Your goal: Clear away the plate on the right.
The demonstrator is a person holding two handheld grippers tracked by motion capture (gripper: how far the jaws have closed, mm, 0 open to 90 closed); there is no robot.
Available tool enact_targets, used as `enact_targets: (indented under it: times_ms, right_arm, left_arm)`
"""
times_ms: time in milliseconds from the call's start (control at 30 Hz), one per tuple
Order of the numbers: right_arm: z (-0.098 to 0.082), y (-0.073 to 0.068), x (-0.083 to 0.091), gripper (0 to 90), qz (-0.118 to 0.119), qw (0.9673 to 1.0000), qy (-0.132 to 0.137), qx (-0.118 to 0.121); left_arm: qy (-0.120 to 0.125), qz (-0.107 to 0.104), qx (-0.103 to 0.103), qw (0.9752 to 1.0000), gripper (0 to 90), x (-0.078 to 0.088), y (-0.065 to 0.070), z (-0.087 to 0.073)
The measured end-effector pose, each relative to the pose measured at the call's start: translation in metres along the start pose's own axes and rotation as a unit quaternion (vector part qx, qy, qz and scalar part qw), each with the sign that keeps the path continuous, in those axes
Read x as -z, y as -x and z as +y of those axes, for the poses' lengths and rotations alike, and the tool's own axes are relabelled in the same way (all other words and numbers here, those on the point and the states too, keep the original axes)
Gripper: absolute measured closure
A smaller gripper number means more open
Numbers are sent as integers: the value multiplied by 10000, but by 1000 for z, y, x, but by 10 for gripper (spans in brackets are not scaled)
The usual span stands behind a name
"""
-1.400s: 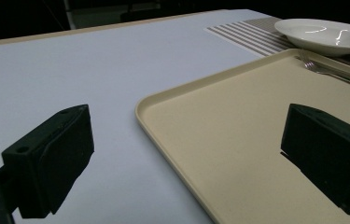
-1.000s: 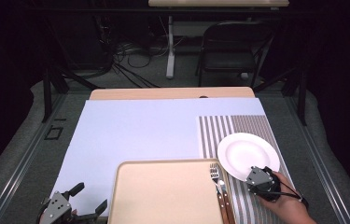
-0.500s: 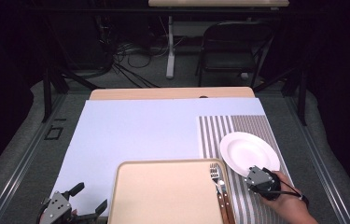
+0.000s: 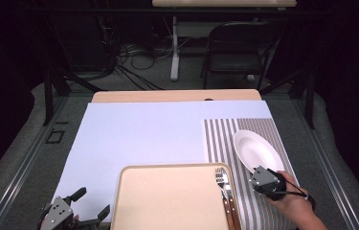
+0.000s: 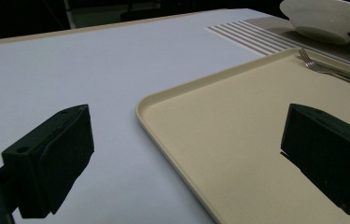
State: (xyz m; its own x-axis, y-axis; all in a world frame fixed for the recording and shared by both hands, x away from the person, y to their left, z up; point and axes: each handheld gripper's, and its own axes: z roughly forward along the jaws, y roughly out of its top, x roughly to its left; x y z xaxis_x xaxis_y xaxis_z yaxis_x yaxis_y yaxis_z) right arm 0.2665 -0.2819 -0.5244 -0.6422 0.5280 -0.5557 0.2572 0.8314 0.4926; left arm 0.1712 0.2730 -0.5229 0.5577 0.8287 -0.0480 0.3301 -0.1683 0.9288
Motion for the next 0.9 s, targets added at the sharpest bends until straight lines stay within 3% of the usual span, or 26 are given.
enact_targets:
  times_ms: [467,700,733,767,900]
  right_arm:
    - [5,1,4,833,113,9999,-92,44]
    - [7,-3,14,832,68,9995,-123,291]
    - [7,-3,15,832,132,9995,5,298]
    - [8,-3,18,831,144,9992,-58,368]
    - [11,-5,25,831,111,9985,137,527]
  left_arm:
    - [14,1,35,10000,29,0,0,0]
    - [9,1,35,10000,29,-1,0,0]
    - [12,-1,36,10000,29,-1,0,0]
    - [16,8,35,10000,29,-1,0,0]
    - [9,5,36,10000,29,-1,0,0]
